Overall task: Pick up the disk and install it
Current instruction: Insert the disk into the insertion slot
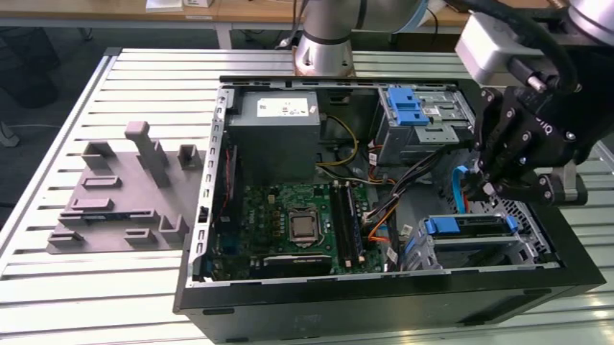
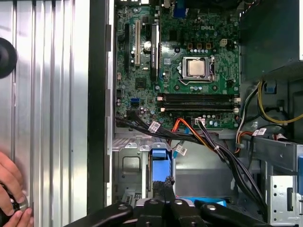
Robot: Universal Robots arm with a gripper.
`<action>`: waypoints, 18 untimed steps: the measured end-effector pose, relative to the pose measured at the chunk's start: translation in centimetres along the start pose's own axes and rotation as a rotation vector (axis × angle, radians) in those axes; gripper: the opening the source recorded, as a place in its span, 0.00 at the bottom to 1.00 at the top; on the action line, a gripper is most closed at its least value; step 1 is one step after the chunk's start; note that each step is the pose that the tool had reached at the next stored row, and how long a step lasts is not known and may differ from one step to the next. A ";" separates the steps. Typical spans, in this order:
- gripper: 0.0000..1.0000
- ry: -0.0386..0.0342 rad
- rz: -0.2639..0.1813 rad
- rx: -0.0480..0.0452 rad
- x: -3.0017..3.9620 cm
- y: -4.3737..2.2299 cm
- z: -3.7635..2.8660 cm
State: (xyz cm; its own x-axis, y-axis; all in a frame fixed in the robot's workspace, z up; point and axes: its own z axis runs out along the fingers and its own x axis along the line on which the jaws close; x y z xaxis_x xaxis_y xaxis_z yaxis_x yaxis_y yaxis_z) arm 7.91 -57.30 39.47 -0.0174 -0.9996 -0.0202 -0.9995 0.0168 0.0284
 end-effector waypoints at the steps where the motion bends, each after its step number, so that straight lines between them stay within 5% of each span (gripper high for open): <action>1: 0.13 0.0000 0.000 0.0000 0.00 -0.01 0.18; 15: 0.11 0.0001 0.000 0.0000 0.06 -0.08 2.72; 18: 0.11 0.0003 0.000 0.0001 0.06 -0.09 2.82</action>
State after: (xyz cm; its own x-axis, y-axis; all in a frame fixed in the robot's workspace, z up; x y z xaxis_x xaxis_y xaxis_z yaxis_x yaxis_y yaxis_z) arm 7.92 -57.30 36.65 -0.0174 -0.9997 -0.0199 -0.9995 0.0168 0.0283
